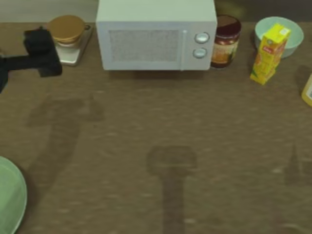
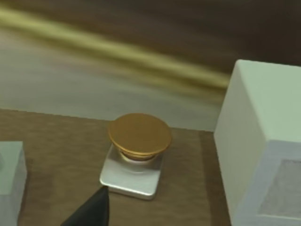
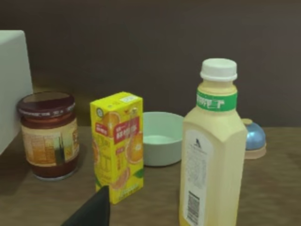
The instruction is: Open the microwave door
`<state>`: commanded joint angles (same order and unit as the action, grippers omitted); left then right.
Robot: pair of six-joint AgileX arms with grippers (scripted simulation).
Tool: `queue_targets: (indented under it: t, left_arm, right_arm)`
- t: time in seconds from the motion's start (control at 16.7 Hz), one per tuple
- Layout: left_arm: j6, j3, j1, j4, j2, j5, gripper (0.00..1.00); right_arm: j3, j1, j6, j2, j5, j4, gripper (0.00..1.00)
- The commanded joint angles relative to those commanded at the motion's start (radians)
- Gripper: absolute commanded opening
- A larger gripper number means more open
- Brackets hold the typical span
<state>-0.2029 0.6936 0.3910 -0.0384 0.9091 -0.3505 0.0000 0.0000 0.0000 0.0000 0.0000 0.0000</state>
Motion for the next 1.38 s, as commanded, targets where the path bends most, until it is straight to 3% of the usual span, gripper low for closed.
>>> queue_targets:
  t: [0.42, 0.72, 0.96, 1.38]
  left_arm:
    - [-0.142, 0.477, 0.28, -0.044, 0.722, -0.246, 1.0]
    - [-0.219, 0.725, 0.416, -0.049, 1.026, -0.365, 1.0]
    - [-0.243, 0.8, 0.456, -0.048, 1.114, -0.401, 1.0]
    - [-0.226, 0.836, 0.434, -0.033, 1.153, -0.382, 1.0]
  right_arm:
    - [0.0, 0.0, 0.0, 0.0, 0.0, 0.0, 1.0]
    - [0.0, 0.0, 0.0, 0.0, 0.0, 0.0, 1.0]
    - [0.0, 0.0, 0.0, 0.0, 0.0, 0.0, 1.0]
    - [0.0, 0.0, 0.0, 0.0, 0.0, 0.0, 1.0]
